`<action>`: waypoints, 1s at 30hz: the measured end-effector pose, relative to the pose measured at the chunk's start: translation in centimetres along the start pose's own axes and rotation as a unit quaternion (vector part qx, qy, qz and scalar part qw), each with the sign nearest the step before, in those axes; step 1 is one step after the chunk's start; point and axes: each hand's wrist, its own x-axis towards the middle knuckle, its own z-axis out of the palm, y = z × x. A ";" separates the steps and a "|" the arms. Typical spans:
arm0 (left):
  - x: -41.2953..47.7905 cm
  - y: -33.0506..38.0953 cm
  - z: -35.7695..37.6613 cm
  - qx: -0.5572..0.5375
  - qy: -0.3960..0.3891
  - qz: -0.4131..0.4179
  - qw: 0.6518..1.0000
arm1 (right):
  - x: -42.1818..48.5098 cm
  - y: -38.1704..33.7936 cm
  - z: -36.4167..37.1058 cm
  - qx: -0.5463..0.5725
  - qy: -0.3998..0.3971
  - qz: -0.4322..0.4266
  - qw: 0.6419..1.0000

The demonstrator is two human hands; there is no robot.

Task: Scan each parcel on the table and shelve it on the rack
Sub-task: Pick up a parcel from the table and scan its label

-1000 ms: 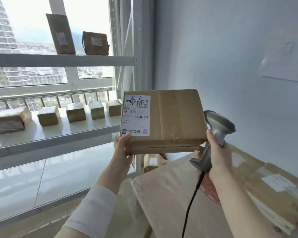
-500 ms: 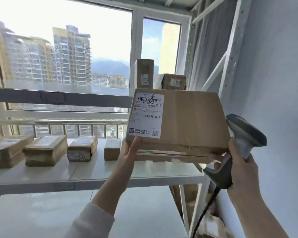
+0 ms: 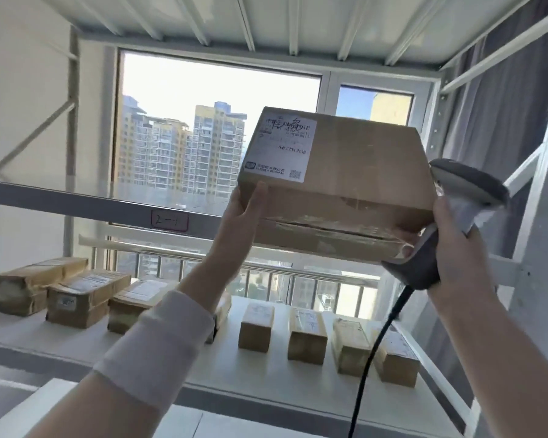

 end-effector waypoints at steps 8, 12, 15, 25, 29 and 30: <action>12.1 -2.2 -6.4 0.125 0.008 -0.020 0.992 | 7.7 2.8 9.6 -0.005 -0.044 -0.008 0.999; 16.6 -4.9 -9.4 0.131 -0.020 -0.046 0.990 | 10.4 6.0 13.8 -0.024 -0.039 0.017 0.999; 18.7 -7.1 -10.7 0.133 -0.032 -0.061 0.989 | 12.1 8.4 15.5 -0.031 -0.024 0.042 0.998; 21.4 -12.0 -13.3 0.216 -0.036 -0.149 0.964 | 14.6 12.6 17.8 -0.022 -0.005 0.117 0.993; 21.7 -11.2 -13.1 0.228 -0.002 -0.119 0.966 | 14.8 11.9 17.1 -0.018 -0.003 0.154 0.988; 21.8 -10.5 -13.0 0.267 0.026 -0.069 0.961 | 14.8 11.7 16.9 -0.011 -0.002 0.159 0.987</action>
